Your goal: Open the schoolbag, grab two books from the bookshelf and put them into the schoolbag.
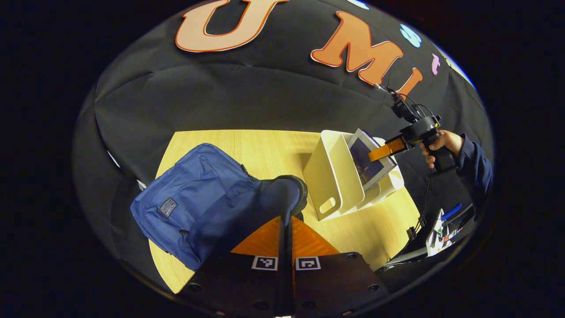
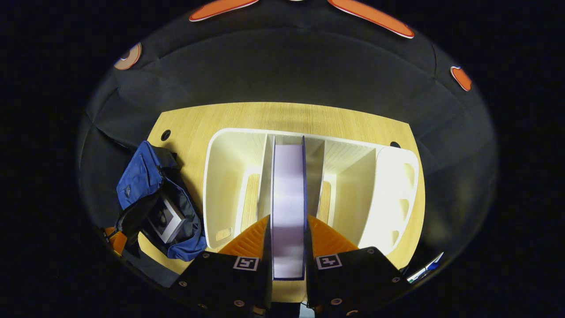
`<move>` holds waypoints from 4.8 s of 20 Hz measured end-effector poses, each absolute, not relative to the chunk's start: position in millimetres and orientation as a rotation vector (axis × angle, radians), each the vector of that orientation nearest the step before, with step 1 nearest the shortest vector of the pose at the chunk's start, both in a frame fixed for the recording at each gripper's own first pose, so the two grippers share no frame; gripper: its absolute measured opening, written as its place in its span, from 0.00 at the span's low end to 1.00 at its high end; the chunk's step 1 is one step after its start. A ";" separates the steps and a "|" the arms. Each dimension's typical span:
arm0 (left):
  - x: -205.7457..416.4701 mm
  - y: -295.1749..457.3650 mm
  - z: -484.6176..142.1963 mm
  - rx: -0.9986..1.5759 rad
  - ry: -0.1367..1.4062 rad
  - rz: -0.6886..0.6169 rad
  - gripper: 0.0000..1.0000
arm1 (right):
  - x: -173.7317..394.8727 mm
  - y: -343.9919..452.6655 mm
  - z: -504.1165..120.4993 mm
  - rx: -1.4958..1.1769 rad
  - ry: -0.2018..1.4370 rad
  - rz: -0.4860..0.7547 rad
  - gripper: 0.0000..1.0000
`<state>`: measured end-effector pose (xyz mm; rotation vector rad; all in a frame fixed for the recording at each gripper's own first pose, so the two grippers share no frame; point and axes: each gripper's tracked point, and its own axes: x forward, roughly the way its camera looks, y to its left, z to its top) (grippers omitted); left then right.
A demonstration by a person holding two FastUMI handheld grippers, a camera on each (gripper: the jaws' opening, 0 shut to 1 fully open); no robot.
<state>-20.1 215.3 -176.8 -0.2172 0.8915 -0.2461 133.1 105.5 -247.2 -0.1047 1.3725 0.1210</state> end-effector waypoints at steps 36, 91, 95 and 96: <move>-14.1 217.3 -173.6 -0.151 0.894 -0.251 0.01 | 60.5 84.3 -85.3 0.634 1.018 0.280 0.23; -18.1 221.0 -121.6 -0.094 0.820 -0.273 0.00 | -0.5 442.5 -284.9 0.862 1.074 0.414 0.25; -17.0 229.6 -120.0 -0.095 0.819 -0.255 0.00 | -6.8 437.9 -300.8 0.764 1.136 0.365 0.44; -16.5 231.1 -120.4 -0.108 0.819 -0.248 0.00 | -7.0 437.5 -302.7 0.730 1.150 0.368 0.32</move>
